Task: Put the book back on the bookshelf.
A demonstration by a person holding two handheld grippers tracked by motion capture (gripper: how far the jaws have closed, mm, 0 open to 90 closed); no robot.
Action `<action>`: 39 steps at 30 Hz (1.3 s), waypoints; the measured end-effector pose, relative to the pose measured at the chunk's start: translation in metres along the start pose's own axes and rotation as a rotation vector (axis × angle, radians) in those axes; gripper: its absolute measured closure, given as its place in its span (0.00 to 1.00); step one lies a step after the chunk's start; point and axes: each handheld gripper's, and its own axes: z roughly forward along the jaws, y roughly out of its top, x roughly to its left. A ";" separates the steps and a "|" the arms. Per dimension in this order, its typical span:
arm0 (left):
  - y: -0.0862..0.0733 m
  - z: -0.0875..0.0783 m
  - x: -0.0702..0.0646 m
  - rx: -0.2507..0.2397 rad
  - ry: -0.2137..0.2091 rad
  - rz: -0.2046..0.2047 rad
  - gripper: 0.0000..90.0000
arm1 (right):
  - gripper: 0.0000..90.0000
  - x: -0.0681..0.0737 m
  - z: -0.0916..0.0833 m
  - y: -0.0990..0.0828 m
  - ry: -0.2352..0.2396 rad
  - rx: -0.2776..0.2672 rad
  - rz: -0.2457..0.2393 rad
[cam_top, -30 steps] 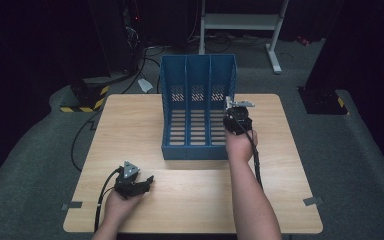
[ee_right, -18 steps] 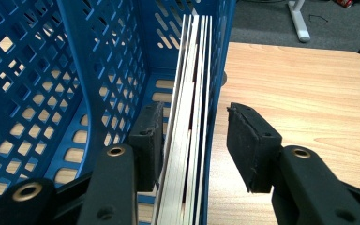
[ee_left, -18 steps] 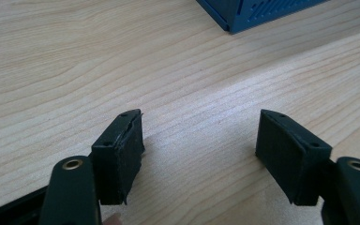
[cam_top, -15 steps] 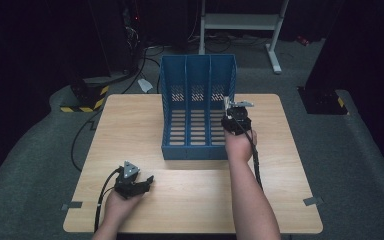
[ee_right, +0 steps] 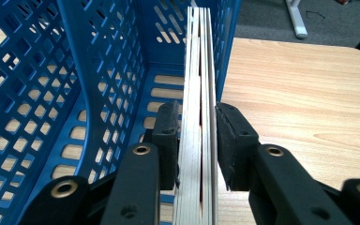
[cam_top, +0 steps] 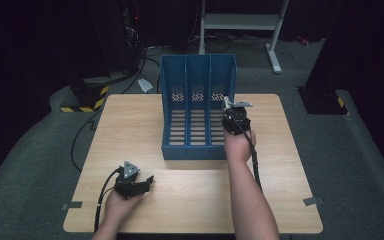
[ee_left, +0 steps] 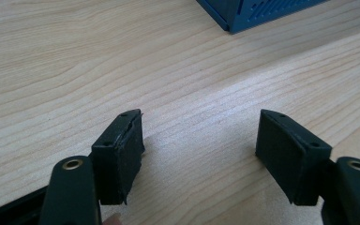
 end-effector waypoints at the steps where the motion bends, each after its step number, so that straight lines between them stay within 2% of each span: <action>1: 0.000 0.000 0.000 0.000 0.000 0.000 0.36 | 0.76 0.000 0.000 0.000 -0.005 -0.004 -0.005; 5: 0.000 0.000 0.000 0.000 0.000 0.000 0.36 | 0.63 0.000 0.000 0.001 -0.002 -0.011 0.011; 11: 0.000 0.000 0.000 0.000 0.000 0.000 0.36 | 0.53 -0.002 -0.001 0.001 0.015 -0.015 0.011; 22: 0.000 0.000 0.000 -0.001 0.000 0.000 0.36 | 0.46 -0.001 -0.006 0.001 0.046 -0.038 -0.003; 28: 0.000 0.000 0.000 -0.001 0.000 0.000 0.36 | 0.43 -0.002 -0.019 -0.003 0.094 -0.073 -0.022; 31: 0.000 0.000 0.000 0.001 -0.001 0.001 0.36 | 0.42 -0.005 -0.027 -0.010 0.132 -0.096 -0.029; 34: 0.000 0.000 0.000 0.001 -0.001 0.002 0.36 | 0.42 -0.009 -0.035 -0.018 0.142 -0.121 -0.043; 39: 0.000 0.000 0.000 -0.001 0.001 0.001 0.36 | 0.42 -0.023 -0.051 -0.033 0.176 -0.152 -0.050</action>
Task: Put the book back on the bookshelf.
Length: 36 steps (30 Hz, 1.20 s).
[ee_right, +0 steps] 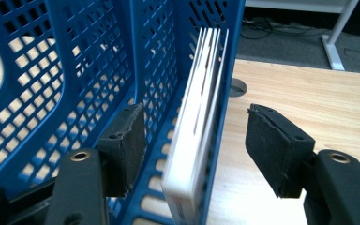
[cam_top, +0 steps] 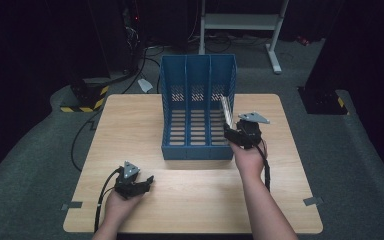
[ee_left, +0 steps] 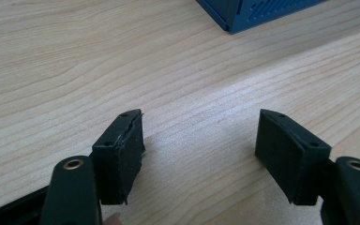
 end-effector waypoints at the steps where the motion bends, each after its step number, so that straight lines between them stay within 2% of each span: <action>1: 0.000 0.000 0.000 0.000 -0.001 0.000 0.36 | 0.41 -0.001 -0.003 -0.002 0.004 -0.004 -0.002; 6: 0.000 0.000 0.000 0.002 -0.002 0.000 0.36 | 0.39 -0.012 -0.021 -0.024 0.017 -0.021 -0.037; 10: 0.000 0.000 -0.001 0.000 -0.002 0.001 0.36 | 0.36 -0.022 -0.028 -0.051 0.027 0.007 -0.071; 13: 0.000 0.000 -0.001 0.000 -0.003 0.003 0.35 | 0.34 -0.031 -0.030 -0.077 0.021 0.055 -0.082; 15: 0.000 -0.001 -0.001 0.002 -0.007 0.005 0.35 | 0.33 -0.036 -0.032 -0.097 0.026 0.090 -0.058; 18: 0.000 -0.001 -0.001 0.002 -0.009 0.006 0.35 | 0.31 -0.041 -0.038 -0.125 0.003 0.137 -0.053; 22: 0.000 0.000 -0.001 0.003 -0.007 0.007 0.35 | 0.29 -0.047 -0.041 -0.151 -0.038 0.205 -0.093; 24: 0.000 0.000 -0.002 0.002 -0.008 0.007 0.35 | 0.29 -0.049 -0.041 -0.156 -0.035 0.222 -0.105; 27: 0.001 0.001 -0.002 0.007 -0.007 0.005 0.33 | 0.32 -0.053 -0.041 -0.157 -0.009 0.232 -0.078; 28: 0.002 0.002 -0.002 0.006 -0.003 0.005 0.32 | 0.29 -0.055 -0.036 -0.153 0.027 0.239 -0.094; 29: 0.002 0.002 -0.002 0.007 -0.003 0.007 0.32 | 0.27 -0.055 -0.033 -0.152 0.038 0.243 -0.102; 36: 0.002 0.002 -0.004 0.003 -0.004 0.017 0.32 | 0.27 -0.054 -0.029 -0.150 0.026 0.242 -0.099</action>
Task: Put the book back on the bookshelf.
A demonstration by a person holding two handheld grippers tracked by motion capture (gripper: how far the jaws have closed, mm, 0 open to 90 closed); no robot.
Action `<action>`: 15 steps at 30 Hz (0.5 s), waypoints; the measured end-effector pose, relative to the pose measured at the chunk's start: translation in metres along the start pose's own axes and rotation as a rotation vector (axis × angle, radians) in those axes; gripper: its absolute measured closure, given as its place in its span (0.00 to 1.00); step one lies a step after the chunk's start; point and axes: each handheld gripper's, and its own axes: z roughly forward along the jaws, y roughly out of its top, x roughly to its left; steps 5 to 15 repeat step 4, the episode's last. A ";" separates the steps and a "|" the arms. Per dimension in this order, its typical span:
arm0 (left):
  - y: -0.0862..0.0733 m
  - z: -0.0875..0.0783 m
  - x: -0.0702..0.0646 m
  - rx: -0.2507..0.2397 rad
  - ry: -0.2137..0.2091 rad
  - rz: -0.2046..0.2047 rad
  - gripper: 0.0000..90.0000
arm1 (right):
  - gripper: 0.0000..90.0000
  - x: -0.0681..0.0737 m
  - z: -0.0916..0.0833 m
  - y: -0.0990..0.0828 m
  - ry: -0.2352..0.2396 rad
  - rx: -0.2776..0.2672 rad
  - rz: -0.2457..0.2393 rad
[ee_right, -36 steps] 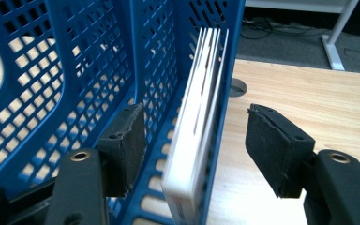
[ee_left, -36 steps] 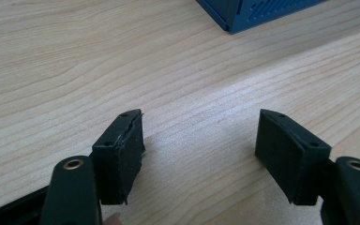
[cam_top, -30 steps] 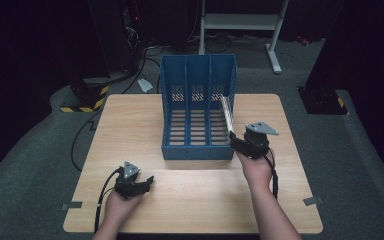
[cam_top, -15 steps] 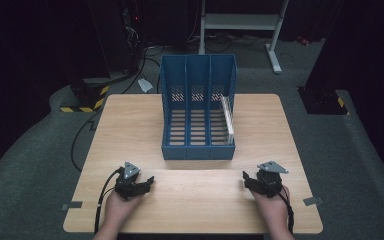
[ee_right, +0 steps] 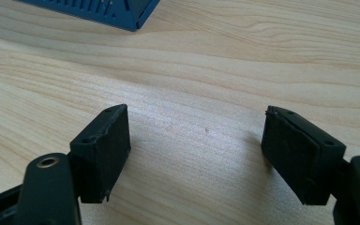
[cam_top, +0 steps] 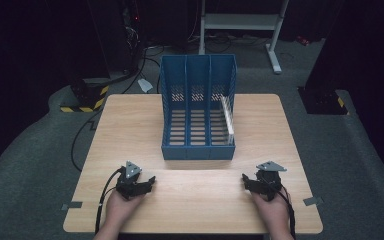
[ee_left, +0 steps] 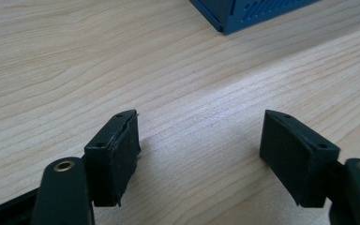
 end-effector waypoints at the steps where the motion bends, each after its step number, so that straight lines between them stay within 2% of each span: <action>1: 0.000 0.000 0.000 0.000 -0.001 0.001 0.31 | 0.26 0.000 0.000 0.000 -0.001 0.002 0.000; 15: 0.000 0.000 0.000 0.000 -0.003 -0.003 0.31 | 0.27 0.000 0.000 0.000 -0.001 0.002 0.002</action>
